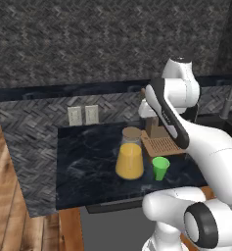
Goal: Place the pitcher and cup on the dining counter for serving.
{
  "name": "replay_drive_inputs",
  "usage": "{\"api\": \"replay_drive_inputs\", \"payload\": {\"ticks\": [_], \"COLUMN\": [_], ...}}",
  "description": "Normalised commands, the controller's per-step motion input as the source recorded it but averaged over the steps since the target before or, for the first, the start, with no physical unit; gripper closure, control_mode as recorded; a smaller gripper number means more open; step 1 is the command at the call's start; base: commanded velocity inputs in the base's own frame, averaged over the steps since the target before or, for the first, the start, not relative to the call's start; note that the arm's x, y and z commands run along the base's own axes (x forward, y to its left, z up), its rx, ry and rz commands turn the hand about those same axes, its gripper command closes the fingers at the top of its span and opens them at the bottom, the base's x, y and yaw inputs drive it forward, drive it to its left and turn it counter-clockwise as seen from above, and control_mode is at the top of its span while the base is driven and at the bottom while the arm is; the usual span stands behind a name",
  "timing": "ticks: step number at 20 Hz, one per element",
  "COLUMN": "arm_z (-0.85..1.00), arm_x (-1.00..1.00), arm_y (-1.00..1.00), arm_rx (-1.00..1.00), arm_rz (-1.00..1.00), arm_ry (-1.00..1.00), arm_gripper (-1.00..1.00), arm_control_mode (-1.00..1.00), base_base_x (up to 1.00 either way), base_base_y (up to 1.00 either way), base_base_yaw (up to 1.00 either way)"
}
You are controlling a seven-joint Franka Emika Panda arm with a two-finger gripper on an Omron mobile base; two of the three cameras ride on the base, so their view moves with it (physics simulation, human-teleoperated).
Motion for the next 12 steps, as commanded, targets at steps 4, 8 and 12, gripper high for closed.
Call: {"api": "replay_drive_inputs", "payload": {"ticks": [4, 8, 12], "arm_z": [-0.08, -0.59, -0.74], "arm_x": [-0.22, -0.34, -0.32], "arm_y": [0.41, 0.98, 0.96], "arm_rx": [-0.02, -0.04, 0.0], "arm_rz": [0.0, 0.0, 0.0], "arm_ry": [-0.04, 0.09, 0.06], "arm_gripper": [-1.0, -1.0, -1.0], "arm_control_mode": [-1.0, -1.0, -1.0], "base_base_x": [0.0, 0.0, 0.0], "base_base_y": [0.0, 0.0, 0.0], "base_base_yaw": [0.0, 0.0, 0.0]}}
